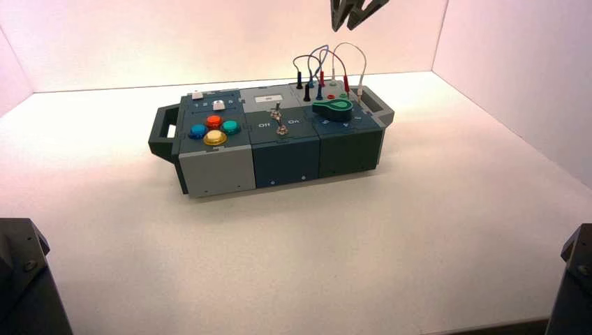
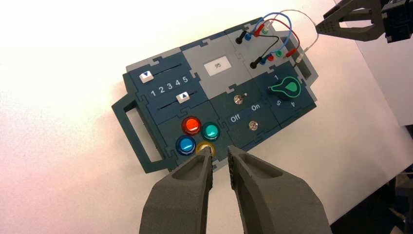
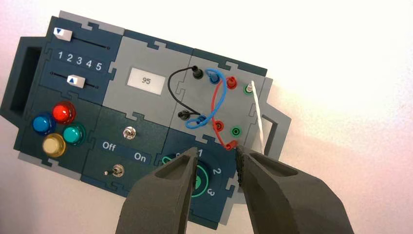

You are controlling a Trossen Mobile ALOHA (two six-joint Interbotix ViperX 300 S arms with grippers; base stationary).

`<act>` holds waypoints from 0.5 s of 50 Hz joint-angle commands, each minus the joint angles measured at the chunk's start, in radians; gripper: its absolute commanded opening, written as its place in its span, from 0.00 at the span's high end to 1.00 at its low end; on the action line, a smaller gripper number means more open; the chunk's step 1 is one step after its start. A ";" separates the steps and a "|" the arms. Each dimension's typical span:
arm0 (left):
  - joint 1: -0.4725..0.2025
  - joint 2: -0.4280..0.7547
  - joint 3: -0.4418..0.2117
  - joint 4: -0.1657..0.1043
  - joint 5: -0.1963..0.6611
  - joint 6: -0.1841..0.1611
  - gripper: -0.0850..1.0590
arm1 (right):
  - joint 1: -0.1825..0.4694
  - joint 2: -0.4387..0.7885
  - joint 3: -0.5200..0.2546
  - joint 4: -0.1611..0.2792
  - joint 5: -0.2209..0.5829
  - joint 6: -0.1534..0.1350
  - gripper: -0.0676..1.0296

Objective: Move the left gripper to the right.

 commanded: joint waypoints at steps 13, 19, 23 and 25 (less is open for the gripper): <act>-0.003 -0.005 -0.014 -0.003 -0.005 0.002 0.75 | 0.002 -0.017 -0.029 0.002 -0.006 -0.003 0.55; -0.003 -0.005 -0.012 -0.002 -0.005 0.003 0.75 | 0.003 -0.017 -0.031 0.000 -0.005 -0.005 0.55; -0.003 -0.003 -0.014 0.002 -0.005 0.003 0.75 | 0.003 -0.017 -0.031 0.002 -0.006 -0.005 0.55; -0.003 -0.005 -0.014 0.003 -0.005 0.005 0.75 | 0.003 -0.017 -0.029 0.000 -0.006 -0.005 0.55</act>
